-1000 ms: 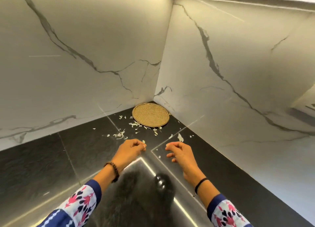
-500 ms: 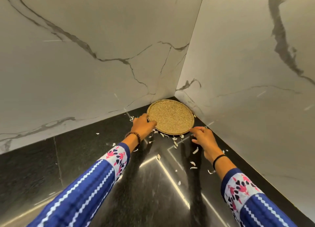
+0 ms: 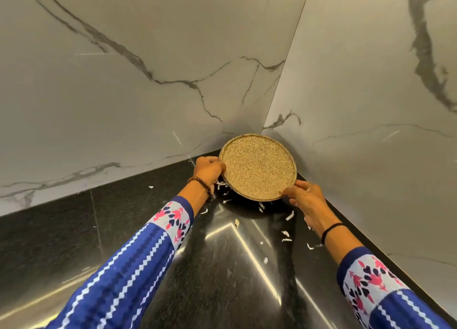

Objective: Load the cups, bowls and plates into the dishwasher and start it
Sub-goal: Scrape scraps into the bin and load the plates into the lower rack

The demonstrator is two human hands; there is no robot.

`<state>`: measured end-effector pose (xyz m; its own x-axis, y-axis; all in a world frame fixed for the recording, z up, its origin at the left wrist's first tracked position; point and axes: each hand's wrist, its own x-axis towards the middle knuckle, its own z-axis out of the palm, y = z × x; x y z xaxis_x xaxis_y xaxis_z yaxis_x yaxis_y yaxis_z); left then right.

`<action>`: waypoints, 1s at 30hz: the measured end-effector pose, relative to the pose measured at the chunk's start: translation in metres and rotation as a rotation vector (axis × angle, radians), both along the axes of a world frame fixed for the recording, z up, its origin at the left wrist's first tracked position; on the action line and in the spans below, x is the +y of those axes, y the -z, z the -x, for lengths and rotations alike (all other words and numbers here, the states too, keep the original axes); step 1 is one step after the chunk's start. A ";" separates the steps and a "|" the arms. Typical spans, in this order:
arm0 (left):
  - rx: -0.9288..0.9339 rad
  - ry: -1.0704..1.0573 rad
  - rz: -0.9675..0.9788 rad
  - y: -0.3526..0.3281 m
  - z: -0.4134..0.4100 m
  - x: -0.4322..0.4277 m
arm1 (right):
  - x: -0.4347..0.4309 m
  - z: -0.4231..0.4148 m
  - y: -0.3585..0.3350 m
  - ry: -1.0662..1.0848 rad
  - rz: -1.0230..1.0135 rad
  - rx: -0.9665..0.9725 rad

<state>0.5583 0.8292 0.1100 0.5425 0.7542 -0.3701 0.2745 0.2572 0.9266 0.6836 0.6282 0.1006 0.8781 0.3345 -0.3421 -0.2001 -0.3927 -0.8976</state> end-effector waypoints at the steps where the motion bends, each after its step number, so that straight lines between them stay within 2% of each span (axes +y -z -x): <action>1: -0.017 -0.004 0.023 -0.010 0.013 -0.007 | -0.009 0.015 -0.012 0.001 -0.048 -0.019; 6: -0.163 0.123 0.354 -0.054 0.087 -0.058 | -0.064 0.092 -0.048 0.025 -0.101 -0.171; 8: -0.233 0.158 0.406 -0.063 0.113 -0.079 | -0.087 0.122 -0.053 0.066 -0.117 -0.194; 12: -0.345 0.152 0.384 -0.078 0.163 -0.131 | -0.138 0.187 -0.061 0.142 -0.207 -0.194; 16: -0.388 0.141 0.320 -0.076 0.204 -0.175 | -0.186 0.246 -0.062 0.242 -0.297 -0.077; 20: -0.382 0.178 0.294 -0.065 0.243 -0.211 | -0.224 0.307 -0.062 0.459 -0.415 0.049; 24: -0.356 0.260 0.292 -0.052 0.282 -0.244 | -0.259 0.370 -0.050 0.658 -0.478 0.149; 30: -0.356 0.506 0.365 -0.035 0.330 -0.282 | -0.303 0.466 -0.030 0.909 -0.565 0.167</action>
<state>0.2280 0.5472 0.1452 0.9275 0.2404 -0.2864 0.1391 0.4892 0.8610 0.2171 0.3249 0.1303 0.8336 -0.2713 -0.4812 -0.3441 0.4264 -0.8365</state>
